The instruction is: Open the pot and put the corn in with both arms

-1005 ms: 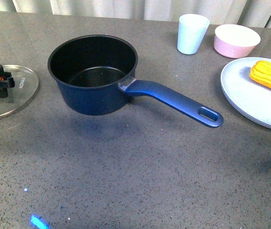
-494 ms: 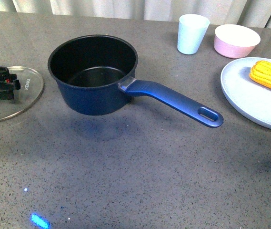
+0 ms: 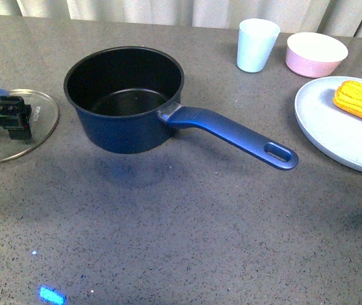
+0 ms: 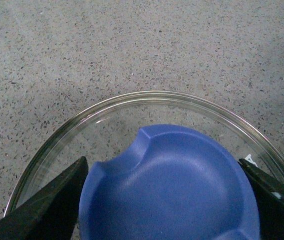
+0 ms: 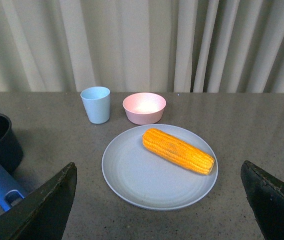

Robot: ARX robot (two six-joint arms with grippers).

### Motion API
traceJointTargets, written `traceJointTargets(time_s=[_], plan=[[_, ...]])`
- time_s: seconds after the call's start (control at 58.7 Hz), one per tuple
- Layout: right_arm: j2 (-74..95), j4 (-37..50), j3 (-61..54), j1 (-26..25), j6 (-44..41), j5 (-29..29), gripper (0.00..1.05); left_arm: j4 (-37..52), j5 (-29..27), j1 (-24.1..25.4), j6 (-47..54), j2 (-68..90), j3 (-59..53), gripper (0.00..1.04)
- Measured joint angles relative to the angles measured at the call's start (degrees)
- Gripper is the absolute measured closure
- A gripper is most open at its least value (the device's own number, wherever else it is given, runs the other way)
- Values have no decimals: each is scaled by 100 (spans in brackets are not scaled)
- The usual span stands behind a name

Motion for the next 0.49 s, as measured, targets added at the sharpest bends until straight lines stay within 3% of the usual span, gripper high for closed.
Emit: traceJointTargets(time_s=[0.494], plan=[[0,0,0,0,0,0,9,365,393,219,39,-1473,-1475,9]])
